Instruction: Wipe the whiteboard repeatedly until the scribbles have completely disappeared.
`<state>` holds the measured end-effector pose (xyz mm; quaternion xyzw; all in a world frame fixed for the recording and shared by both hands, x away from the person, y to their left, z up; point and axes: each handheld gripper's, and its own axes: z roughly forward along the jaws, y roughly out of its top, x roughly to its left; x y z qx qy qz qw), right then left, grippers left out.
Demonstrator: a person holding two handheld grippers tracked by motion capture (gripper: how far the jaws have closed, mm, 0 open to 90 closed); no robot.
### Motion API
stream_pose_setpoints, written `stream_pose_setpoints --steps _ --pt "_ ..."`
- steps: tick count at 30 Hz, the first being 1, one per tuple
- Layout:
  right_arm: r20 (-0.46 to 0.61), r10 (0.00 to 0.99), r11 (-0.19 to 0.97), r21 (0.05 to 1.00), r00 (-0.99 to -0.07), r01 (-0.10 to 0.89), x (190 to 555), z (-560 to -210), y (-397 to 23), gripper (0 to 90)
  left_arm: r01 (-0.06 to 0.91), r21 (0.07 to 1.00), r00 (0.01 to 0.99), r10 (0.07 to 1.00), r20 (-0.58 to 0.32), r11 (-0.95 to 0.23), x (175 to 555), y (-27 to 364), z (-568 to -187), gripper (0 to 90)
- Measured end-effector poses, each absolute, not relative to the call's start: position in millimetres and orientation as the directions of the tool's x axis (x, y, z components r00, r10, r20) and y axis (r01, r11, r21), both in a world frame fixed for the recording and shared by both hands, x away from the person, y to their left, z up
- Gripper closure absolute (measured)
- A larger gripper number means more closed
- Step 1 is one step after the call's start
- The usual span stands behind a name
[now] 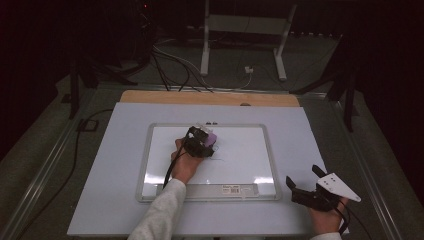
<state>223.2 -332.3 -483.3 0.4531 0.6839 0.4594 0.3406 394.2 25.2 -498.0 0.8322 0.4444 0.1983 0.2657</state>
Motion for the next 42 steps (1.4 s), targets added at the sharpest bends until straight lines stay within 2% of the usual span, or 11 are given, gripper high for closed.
stream_pose_setpoints --steps 10,16,26,42 --pt "-0.049 0.934 0.165 0.938 -0.353 0.305 223.1 -483.1 -334.6 1.8 0.694 0.627 0.431 0.902 0.034 -0.355 421.0 36.0 -500.2 41.7" --pt "-0.050 0.933 0.166 0.938 -0.355 0.304 222.9 -483.0 -334.1 1.8 0.679 0.623 0.464 0.885 0.044 -0.388 410.0 31.9 -499.6 41.8" --pt "-0.053 0.932 0.171 0.937 -0.359 0.306 222.9 -483.2 -332.0 1.8 0.633 0.627 0.565 0.825 0.026 -0.454 370.7 22.3 -499.2 41.7" --pt "-0.049 0.934 0.165 0.938 -0.355 0.304 222.8 -483.0 -333.9 1.7 0.673 0.628 0.484 0.875 0.025 -0.390 397.7 24.8 -500.1 41.7"
